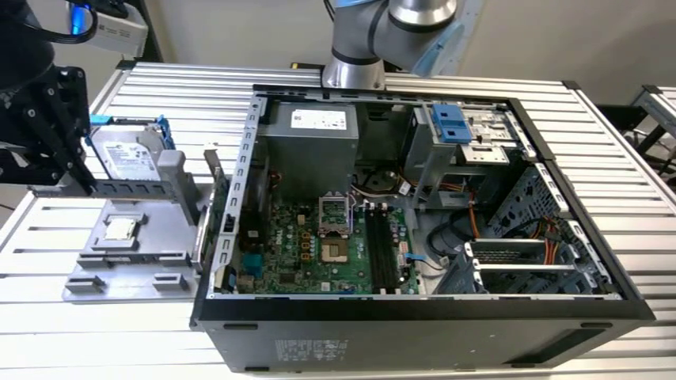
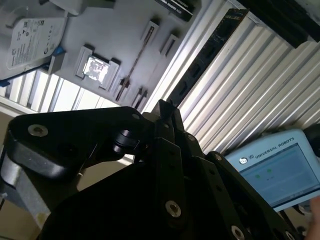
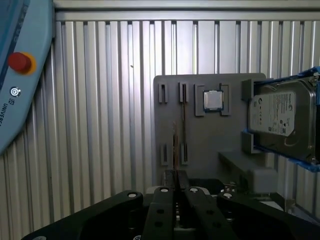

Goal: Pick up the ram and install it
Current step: 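Pick up the ram and move it above insertion slot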

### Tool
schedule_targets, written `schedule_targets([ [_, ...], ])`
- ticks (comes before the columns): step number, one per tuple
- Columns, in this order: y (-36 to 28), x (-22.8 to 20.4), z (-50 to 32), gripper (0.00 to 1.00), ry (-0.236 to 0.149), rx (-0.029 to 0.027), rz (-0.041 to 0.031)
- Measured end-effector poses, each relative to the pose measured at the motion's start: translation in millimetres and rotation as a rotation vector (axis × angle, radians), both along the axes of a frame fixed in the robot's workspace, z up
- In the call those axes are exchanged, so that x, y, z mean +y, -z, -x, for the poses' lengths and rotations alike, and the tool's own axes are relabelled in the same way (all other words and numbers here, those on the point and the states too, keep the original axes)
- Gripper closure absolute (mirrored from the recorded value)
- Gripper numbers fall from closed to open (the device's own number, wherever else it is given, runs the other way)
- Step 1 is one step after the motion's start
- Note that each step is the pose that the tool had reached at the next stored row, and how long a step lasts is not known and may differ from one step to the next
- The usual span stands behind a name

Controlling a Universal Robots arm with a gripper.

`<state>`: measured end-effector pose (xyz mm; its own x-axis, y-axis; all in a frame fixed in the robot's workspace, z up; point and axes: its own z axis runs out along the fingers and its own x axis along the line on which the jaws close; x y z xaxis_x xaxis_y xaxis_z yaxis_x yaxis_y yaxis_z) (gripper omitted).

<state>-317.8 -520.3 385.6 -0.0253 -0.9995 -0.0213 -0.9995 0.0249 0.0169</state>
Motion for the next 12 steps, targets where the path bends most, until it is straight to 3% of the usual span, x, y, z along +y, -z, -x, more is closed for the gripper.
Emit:
schedule_targets([
  [4, -0.1, 0.0, -11.4, 1.00, 0.000, 0.0001, 0.0001],
  [12, 0.0, 0.0, -43.1, 1.00, 0.000, 0.0000, 0.0000],
])
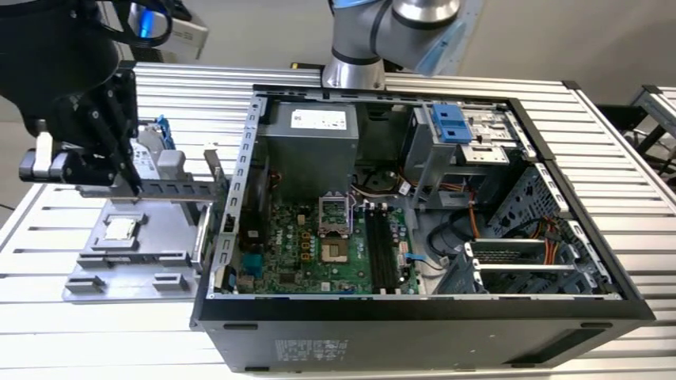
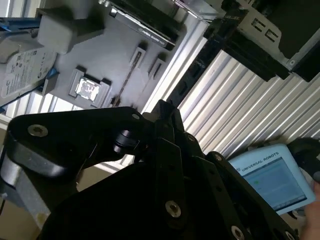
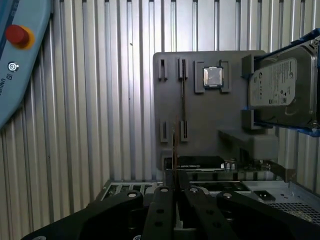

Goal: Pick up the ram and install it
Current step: 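Pick up the ram and move it above insertion slot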

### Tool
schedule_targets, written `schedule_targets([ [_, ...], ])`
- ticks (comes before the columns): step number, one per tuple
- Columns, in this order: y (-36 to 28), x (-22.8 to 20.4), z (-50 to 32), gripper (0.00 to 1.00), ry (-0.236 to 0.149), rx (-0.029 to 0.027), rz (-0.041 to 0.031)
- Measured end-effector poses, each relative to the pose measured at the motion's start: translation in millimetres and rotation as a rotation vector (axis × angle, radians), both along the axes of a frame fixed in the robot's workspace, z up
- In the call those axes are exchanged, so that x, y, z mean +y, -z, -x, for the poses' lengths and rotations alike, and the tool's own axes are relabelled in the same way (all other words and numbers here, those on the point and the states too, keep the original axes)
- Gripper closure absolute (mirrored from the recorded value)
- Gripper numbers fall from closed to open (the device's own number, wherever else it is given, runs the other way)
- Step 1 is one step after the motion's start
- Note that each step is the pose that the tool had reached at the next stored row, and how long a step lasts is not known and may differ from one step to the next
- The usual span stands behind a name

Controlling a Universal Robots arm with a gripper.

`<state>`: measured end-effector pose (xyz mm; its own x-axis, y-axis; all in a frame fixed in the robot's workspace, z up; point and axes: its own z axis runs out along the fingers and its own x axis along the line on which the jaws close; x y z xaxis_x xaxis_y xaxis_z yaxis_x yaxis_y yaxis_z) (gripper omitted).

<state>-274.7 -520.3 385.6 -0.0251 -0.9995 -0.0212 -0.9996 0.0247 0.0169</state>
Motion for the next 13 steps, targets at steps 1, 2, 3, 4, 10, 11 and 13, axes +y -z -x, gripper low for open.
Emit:
schedule_targets([
  [1, 0.0, 0.0, -3.3, 1.00, 0.000, 0.0000, 0.0000],
  [2, 0.0, 0.0, -5.9, 1.00, 0.000, 0.0000, -0.0001],
  [3, 0.0, 0.0, -8.2, 1.00, 0.000, 0.0000, 0.0000],
  [4, 0.0, 0.0, -10.5, 1.00, 0.000, 0.0000, -0.0001],
  [10, 0.0, 0.0, -29.0, 1.00, 0.000, 0.0000, 0.0000],
  [11, 0.0, 0.0, -33.1, 1.00, 0.000, 0.0000, -0.0001],
  [13, 0.0, 0.0, -40.4, 1.00, 0.000, 0.0000, -0.0001],
])
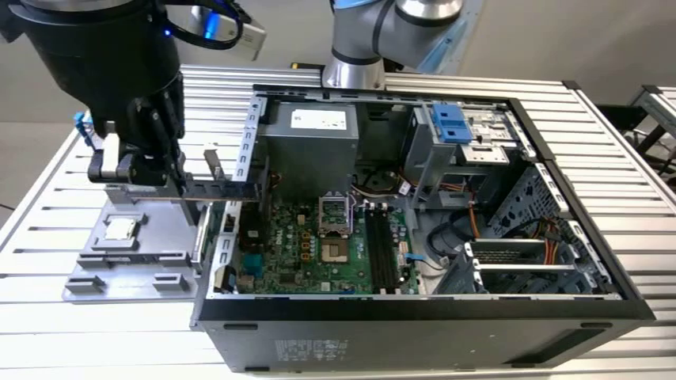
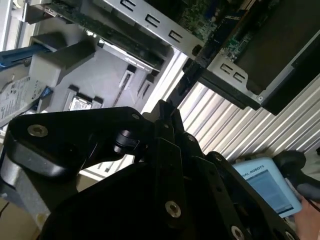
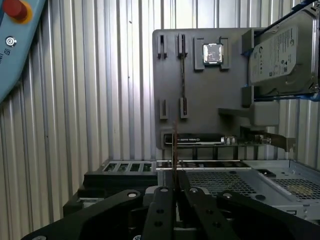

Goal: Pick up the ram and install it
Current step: 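Pick up the ram and move it above insertion slot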

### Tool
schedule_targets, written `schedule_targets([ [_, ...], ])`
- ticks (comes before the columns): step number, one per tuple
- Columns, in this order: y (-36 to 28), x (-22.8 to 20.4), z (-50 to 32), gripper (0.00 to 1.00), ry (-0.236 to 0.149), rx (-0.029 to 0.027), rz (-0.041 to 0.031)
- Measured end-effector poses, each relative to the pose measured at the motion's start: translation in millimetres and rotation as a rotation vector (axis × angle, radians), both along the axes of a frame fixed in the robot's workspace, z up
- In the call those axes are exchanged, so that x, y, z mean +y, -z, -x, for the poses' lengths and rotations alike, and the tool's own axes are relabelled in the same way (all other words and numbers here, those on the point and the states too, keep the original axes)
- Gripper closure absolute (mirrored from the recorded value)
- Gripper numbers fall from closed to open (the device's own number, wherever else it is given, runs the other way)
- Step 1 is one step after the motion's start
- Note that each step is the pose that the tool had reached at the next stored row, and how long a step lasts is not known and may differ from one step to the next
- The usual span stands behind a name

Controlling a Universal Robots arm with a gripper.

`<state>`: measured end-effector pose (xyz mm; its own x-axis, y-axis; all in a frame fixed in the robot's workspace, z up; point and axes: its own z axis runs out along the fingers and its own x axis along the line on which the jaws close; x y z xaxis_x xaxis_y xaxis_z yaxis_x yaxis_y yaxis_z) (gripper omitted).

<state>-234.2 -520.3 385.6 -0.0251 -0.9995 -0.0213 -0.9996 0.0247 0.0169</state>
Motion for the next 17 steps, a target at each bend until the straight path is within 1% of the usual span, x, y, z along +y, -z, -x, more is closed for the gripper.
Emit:
schedule_targets([
  [3, 0.0, 0.0, -10.7, 1.00, 0.000, 0.0000, 0.0001],
  [17, 0.1, 0.0, -74.1, 1.00, 0.000, 0.0001, 0.0000],
])
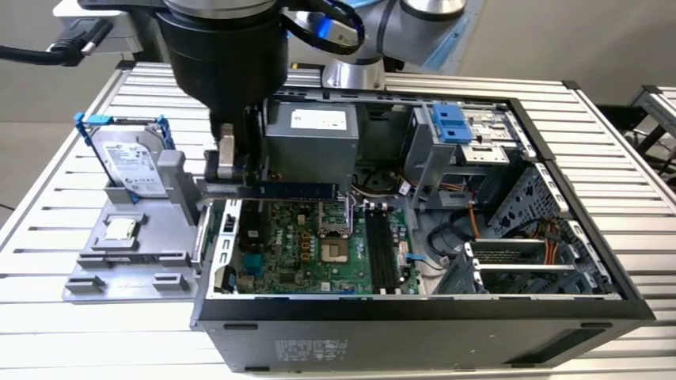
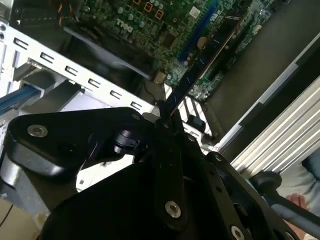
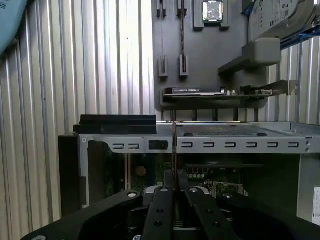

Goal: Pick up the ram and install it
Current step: 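Pick up the ram and move it above insertion slot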

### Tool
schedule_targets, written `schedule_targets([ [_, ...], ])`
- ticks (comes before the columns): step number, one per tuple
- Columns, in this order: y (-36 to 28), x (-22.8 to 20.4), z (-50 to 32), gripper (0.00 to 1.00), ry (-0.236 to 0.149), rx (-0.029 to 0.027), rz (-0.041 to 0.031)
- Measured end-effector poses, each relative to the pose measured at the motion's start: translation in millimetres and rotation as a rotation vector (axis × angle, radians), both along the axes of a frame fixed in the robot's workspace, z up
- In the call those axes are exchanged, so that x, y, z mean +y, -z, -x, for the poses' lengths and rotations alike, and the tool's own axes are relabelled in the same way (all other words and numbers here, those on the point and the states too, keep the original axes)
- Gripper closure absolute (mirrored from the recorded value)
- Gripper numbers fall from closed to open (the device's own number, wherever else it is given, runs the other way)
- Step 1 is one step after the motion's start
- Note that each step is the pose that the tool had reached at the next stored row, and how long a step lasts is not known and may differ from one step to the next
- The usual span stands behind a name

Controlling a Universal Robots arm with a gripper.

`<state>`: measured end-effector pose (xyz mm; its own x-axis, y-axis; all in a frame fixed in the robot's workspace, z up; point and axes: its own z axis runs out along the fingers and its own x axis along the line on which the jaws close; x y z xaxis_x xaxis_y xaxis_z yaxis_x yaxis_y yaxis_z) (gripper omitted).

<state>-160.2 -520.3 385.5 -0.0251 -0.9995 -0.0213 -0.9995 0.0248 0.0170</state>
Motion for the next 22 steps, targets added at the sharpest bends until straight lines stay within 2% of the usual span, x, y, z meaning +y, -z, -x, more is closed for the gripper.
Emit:
schedule_targets([
  [22, 0.3, 0.0, -100.0, 1.00, 0.000, 0.0000, 0.0001],
])
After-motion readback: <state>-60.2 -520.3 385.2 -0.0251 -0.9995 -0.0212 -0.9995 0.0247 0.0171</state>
